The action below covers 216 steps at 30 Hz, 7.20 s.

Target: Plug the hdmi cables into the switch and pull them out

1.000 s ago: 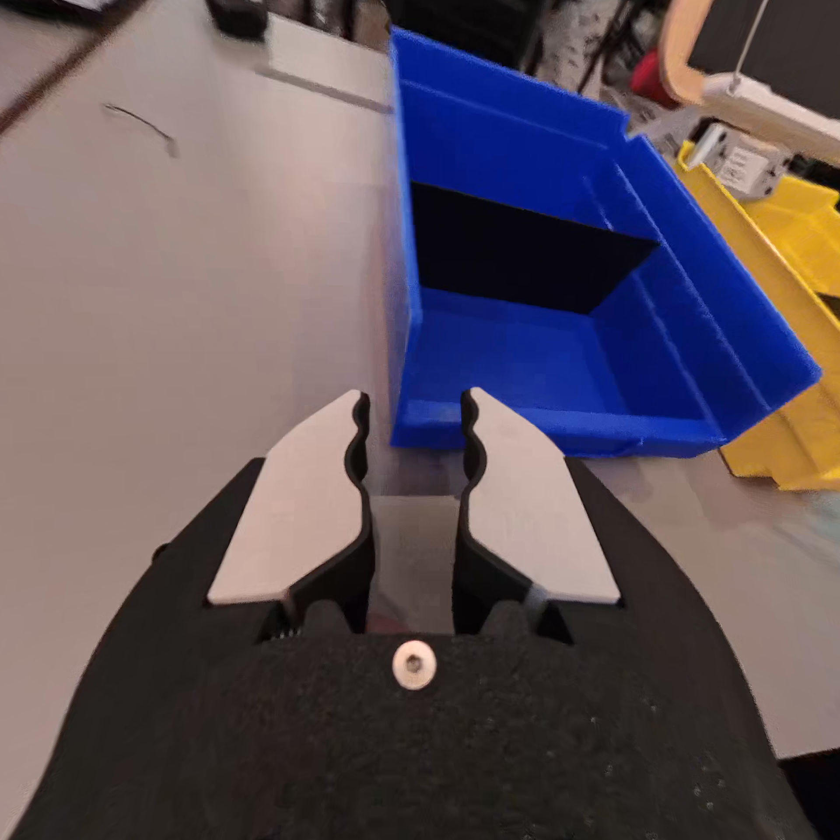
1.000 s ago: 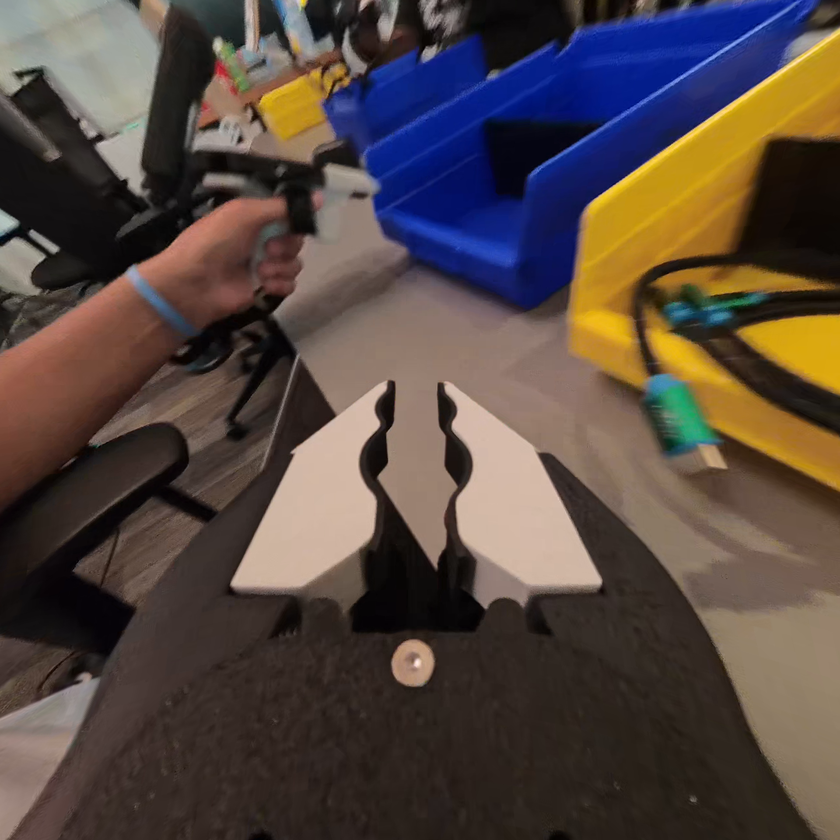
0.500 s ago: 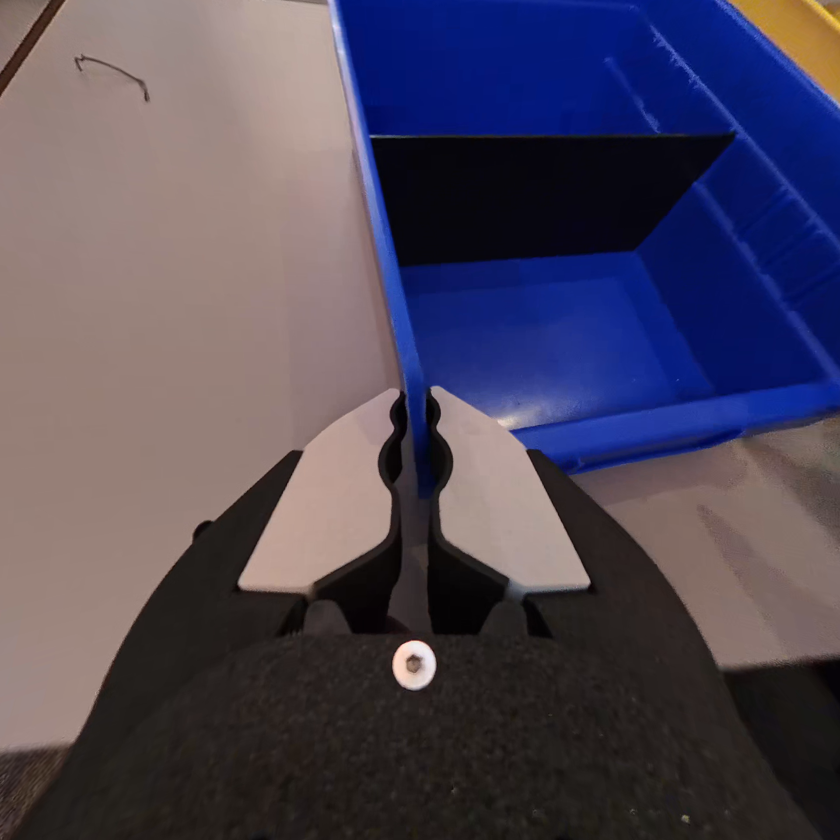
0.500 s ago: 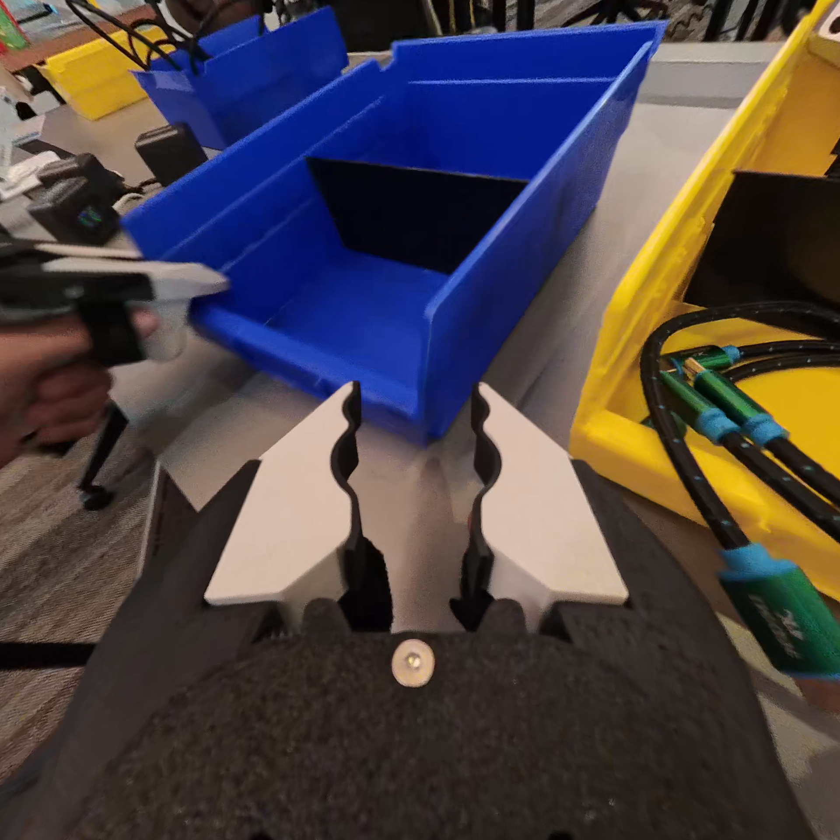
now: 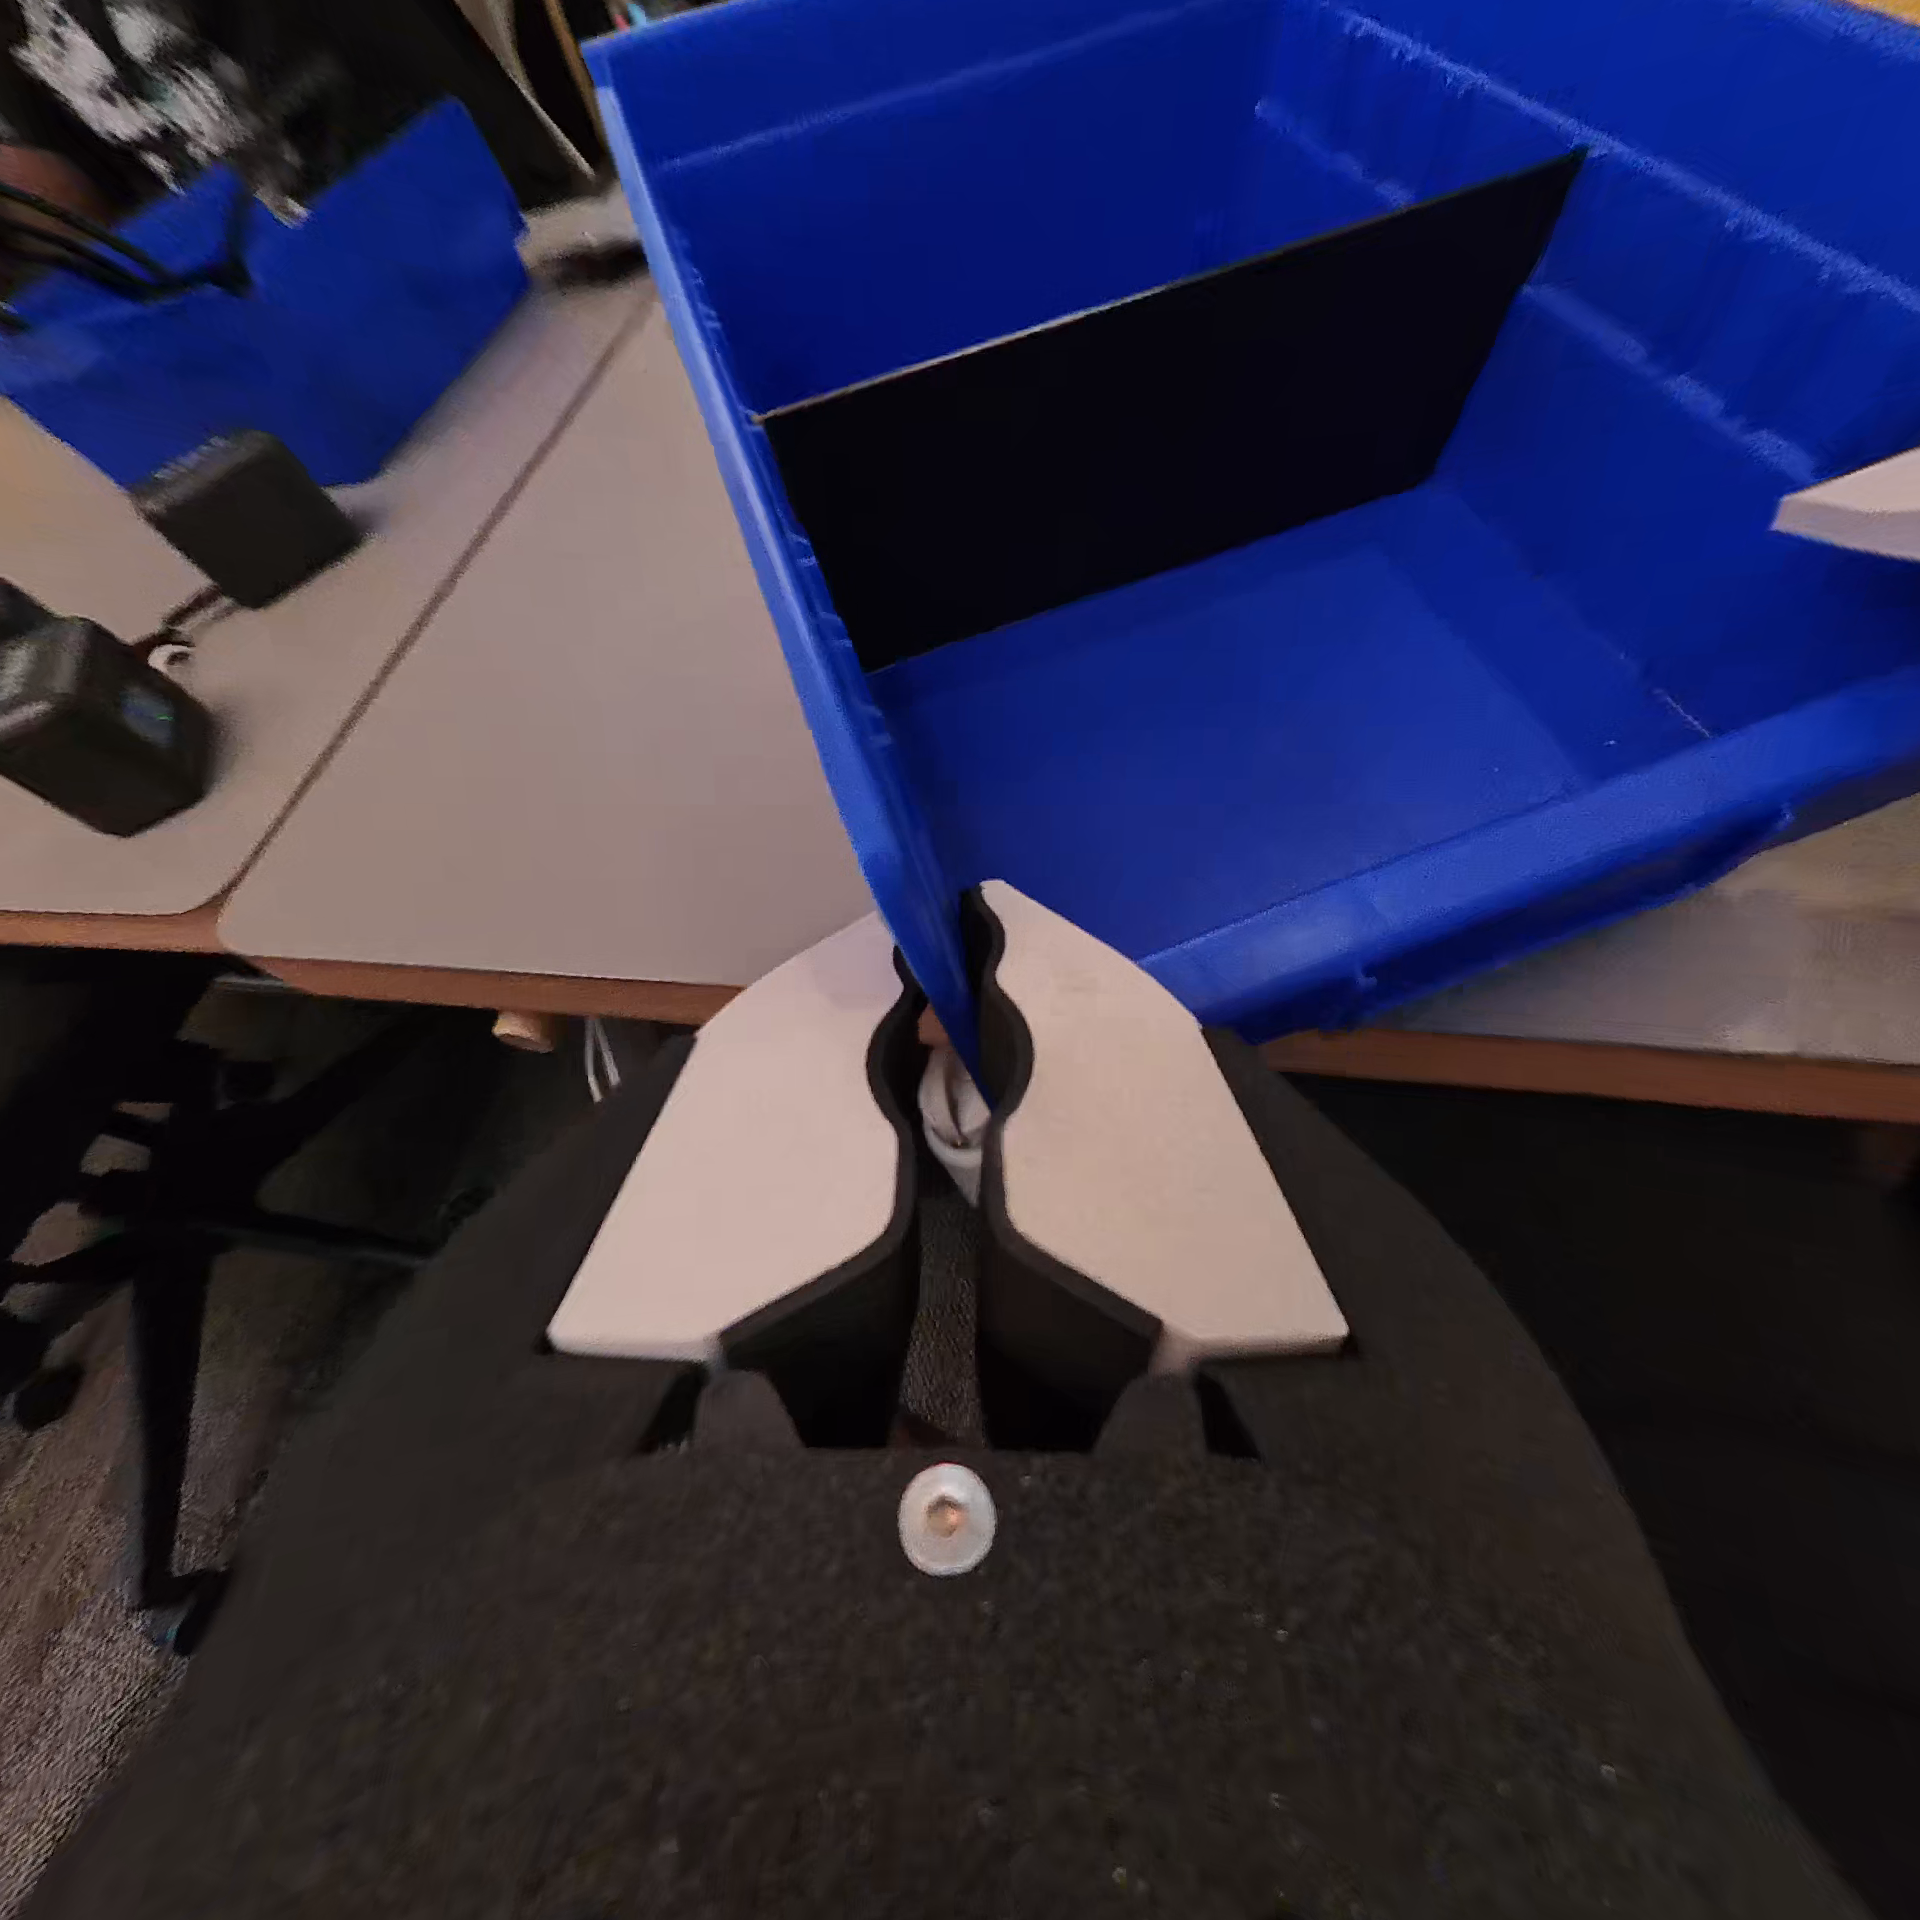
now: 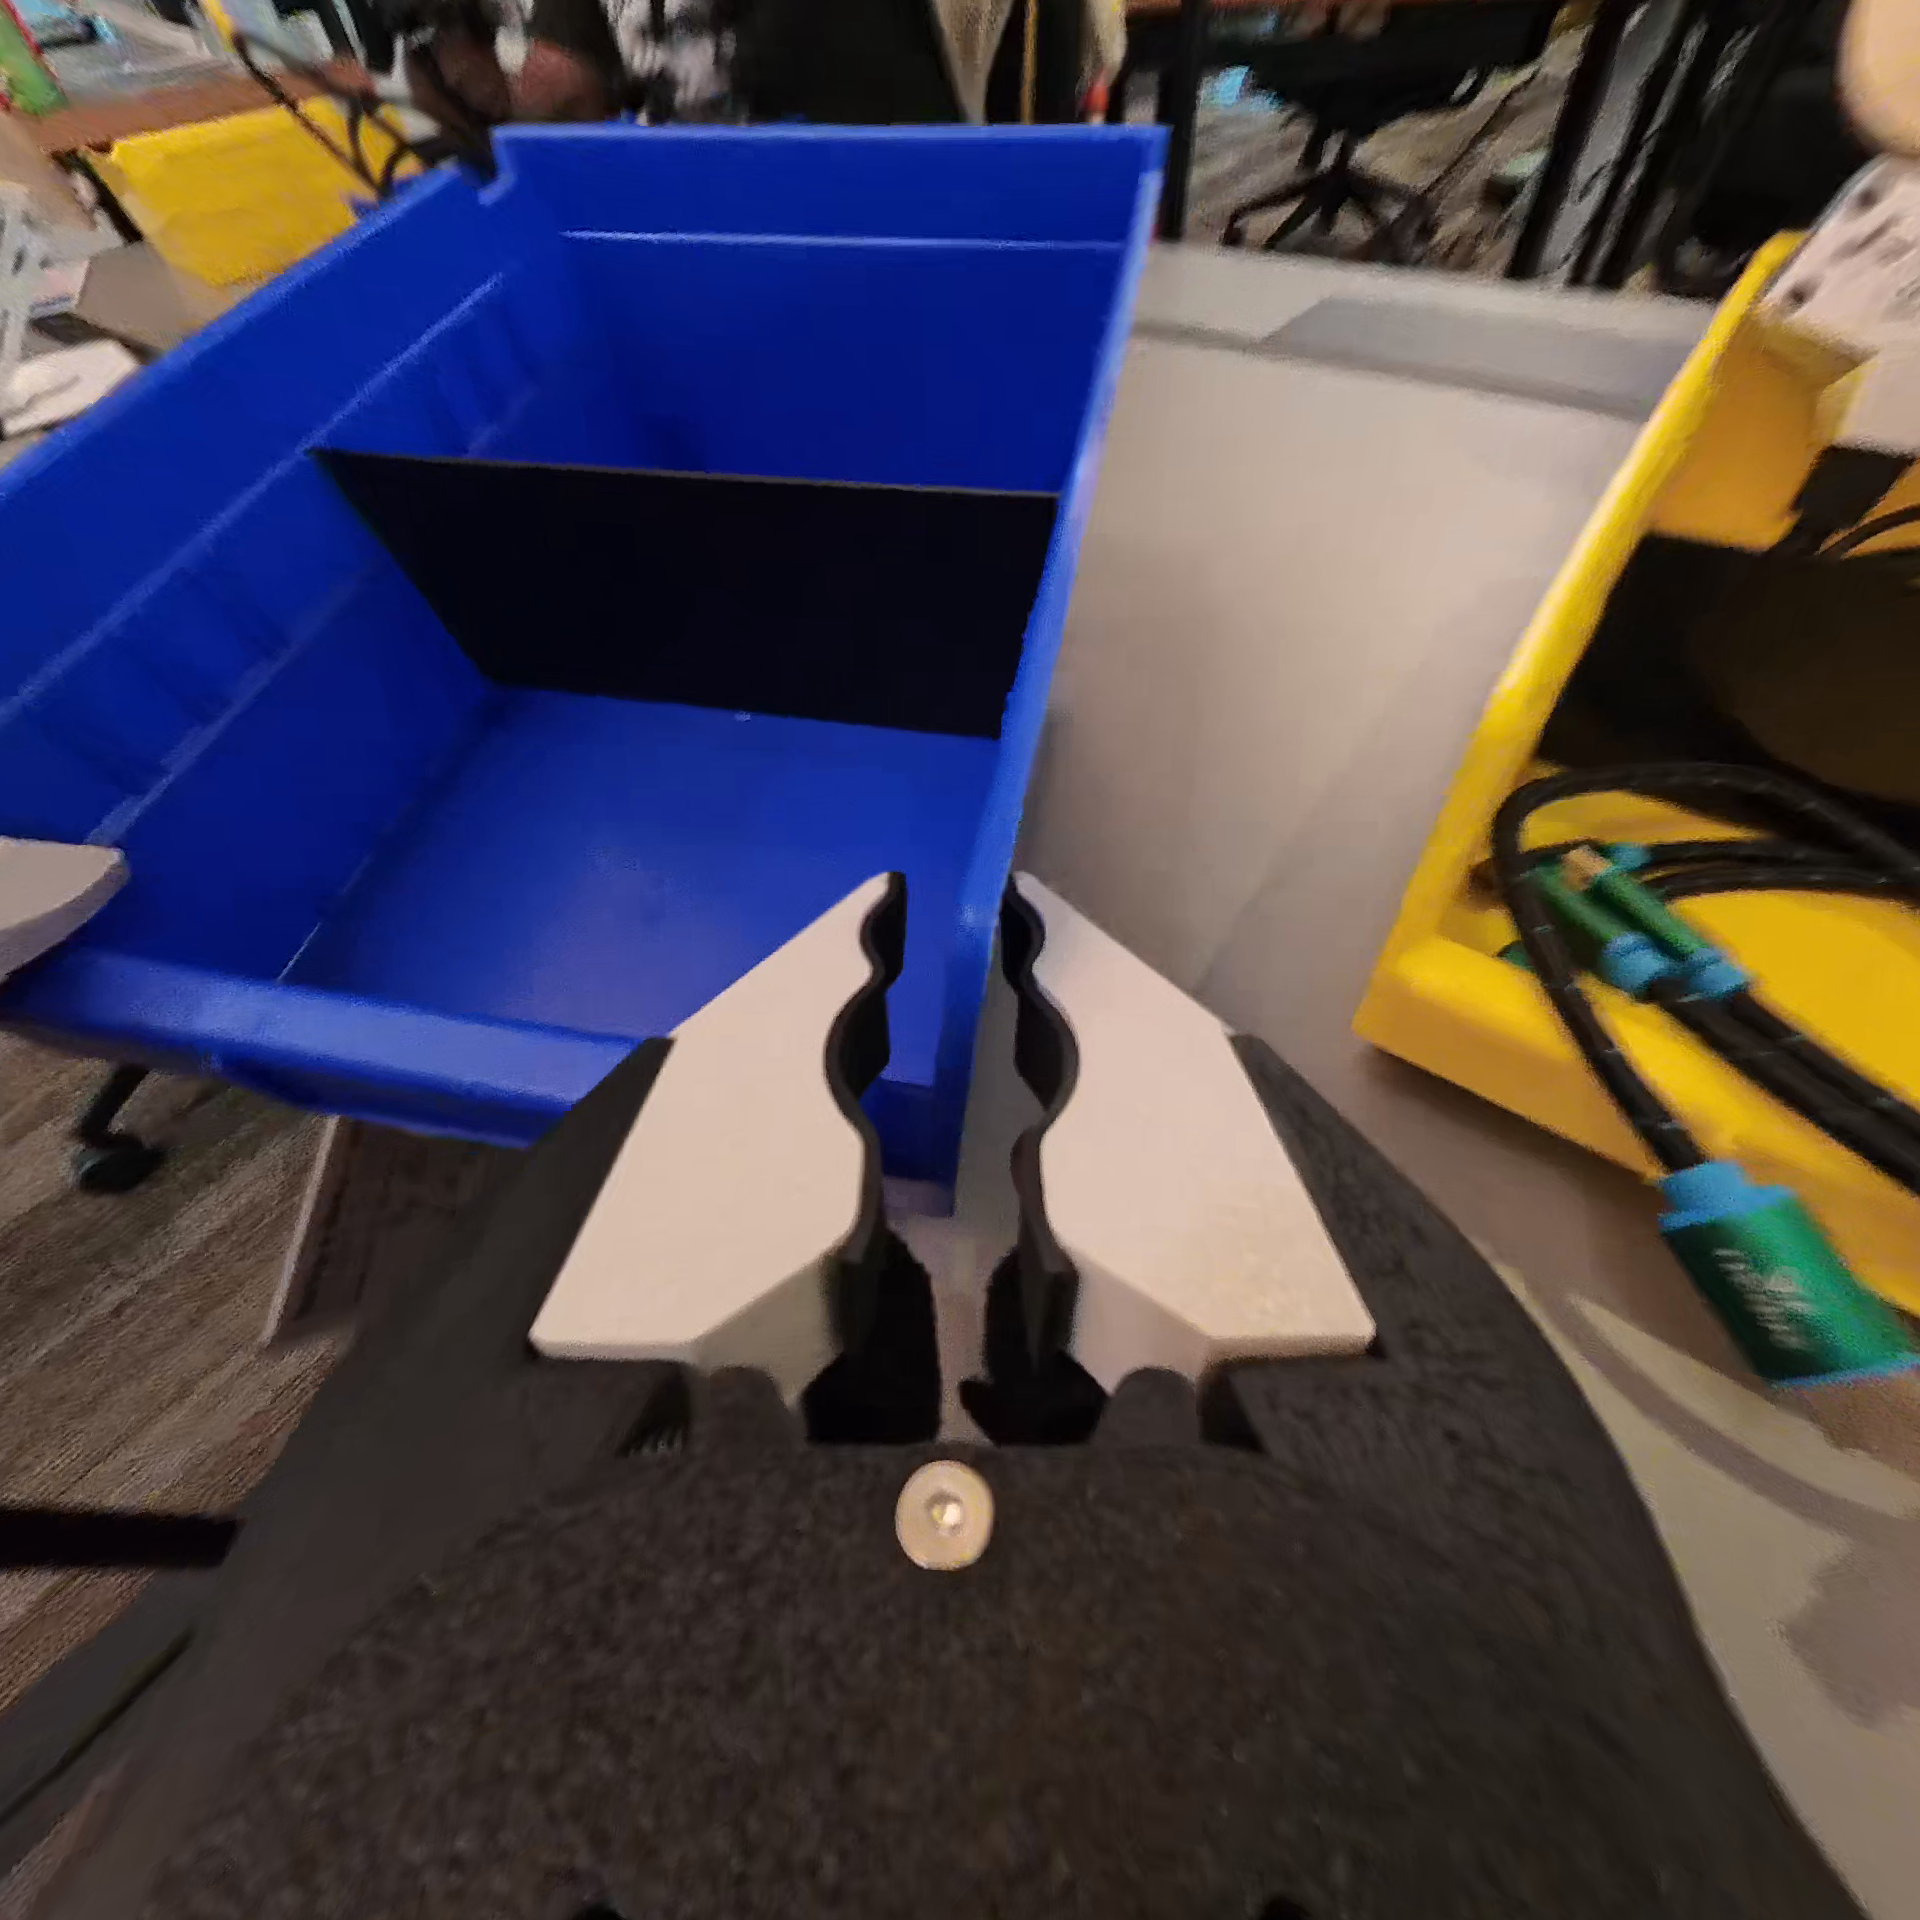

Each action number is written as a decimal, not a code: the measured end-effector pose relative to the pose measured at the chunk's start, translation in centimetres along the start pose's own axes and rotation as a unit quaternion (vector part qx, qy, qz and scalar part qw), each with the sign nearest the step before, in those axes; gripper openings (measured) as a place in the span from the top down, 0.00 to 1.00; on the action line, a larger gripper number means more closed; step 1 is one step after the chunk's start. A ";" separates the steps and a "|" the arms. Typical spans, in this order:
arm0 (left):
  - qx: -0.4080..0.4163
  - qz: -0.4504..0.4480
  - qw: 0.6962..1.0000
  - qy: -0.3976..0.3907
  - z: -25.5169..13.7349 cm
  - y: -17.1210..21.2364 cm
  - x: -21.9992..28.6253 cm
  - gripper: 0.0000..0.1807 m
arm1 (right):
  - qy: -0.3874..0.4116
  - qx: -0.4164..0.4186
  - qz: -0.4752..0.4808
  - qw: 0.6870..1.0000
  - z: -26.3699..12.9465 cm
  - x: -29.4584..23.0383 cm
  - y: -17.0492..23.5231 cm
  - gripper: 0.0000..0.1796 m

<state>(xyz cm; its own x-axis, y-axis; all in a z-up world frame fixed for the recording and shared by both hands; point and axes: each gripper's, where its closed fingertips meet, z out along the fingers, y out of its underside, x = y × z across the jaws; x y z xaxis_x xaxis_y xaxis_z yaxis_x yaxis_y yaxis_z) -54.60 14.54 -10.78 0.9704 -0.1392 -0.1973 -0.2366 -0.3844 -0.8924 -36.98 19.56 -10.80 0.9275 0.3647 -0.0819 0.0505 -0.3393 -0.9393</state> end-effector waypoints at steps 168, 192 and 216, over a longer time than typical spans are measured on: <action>0.133 0.052 0.797 0.587 0.0 -19.4 19.6 0.95 | 0.251 0.038 0.215 0.943 -25.4 42.9 8.0 0.76; -0.108 0.318 0.795 0.504 10.3 -8.7 33.0 0.76 | 0.218 0.021 0.223 0.950 -24.6 41.7 8.5 0.76; -0.360 0.083 0.455 0.810 -5.8 -16.1 32.4 0.94 | 0.193 0.013 0.224 0.955 -23.4 40.8 8.4 0.76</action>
<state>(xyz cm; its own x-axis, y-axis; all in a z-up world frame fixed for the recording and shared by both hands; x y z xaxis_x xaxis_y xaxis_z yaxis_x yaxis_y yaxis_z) -19.59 10.87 -0.45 -0.2348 -0.4865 0.8416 -0.8207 -0.3648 -0.4398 9.96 11.30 -14.22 0.9217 -0.1597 -0.3536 -0.3879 -0.3621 -0.8476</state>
